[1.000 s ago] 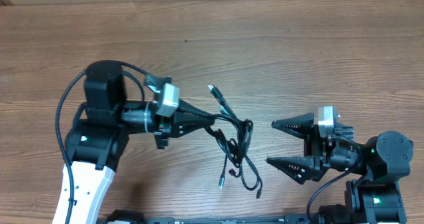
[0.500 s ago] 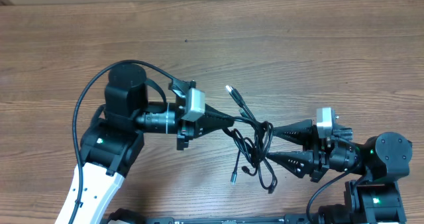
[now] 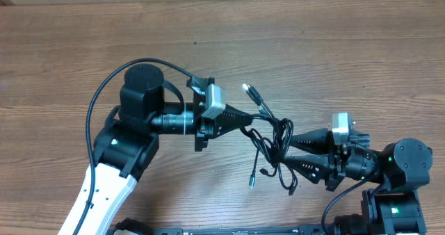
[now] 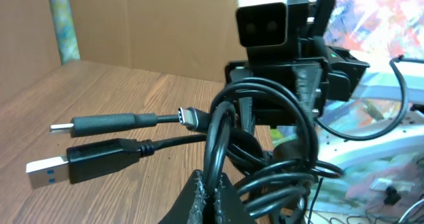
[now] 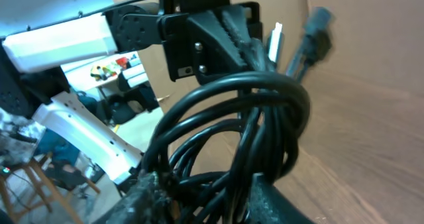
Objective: Untangle cables
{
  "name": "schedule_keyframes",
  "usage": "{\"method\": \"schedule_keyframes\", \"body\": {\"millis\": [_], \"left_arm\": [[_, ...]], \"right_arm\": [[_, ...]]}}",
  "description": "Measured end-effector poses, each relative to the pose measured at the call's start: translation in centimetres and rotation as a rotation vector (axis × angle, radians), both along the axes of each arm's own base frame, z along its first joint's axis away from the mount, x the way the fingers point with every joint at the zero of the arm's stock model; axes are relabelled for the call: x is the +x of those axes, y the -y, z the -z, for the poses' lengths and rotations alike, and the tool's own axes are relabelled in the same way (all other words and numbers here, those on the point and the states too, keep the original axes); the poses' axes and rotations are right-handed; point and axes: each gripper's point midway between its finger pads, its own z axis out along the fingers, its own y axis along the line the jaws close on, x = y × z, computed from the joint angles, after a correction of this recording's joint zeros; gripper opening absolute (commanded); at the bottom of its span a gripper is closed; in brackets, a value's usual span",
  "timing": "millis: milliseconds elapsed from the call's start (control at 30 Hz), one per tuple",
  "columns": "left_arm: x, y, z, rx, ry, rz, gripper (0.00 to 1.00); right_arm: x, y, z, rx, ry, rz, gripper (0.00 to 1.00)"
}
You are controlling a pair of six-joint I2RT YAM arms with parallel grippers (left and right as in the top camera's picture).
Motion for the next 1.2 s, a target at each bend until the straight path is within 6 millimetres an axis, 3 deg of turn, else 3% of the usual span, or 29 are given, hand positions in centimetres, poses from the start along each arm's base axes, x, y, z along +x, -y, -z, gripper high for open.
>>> {"method": "schedule_keyframes", "body": {"millis": [200, 500, 767, 867, 1000, 1200], "left_arm": [[0.7, 0.5, 0.4, 0.0, -0.04, -0.001, 0.04], [-0.8, 2.3, -0.4, -0.027, 0.015, 0.069, 0.04], [-1.0, 2.5, -0.6, -0.032, 0.003, 0.076, 0.04], [-1.0, 2.5, -0.6, -0.031, -0.004, 0.072, 0.04], [-1.0, 2.5, -0.6, -0.031, -0.008, 0.074, 0.04], [-1.0, 2.6, -1.0, -0.042, 0.009, 0.076, 0.04]], "right_arm": [[0.0, 0.0, 0.0, 0.0, 0.0, 0.001, 0.43], [0.1, 0.0, 0.2, -0.001, -0.009, 0.0, 0.37], [1.9, -0.1, 1.6, -0.004, -0.103, -0.003, 0.17], [2.5, -0.1, 2.2, -0.005, -0.136, -0.005, 0.19], [2.7, -0.1, 2.5, -0.005, -0.156, -0.013, 0.3], [2.4, -0.2, 2.3, -0.004, -0.148, -0.031, 0.33]]}}
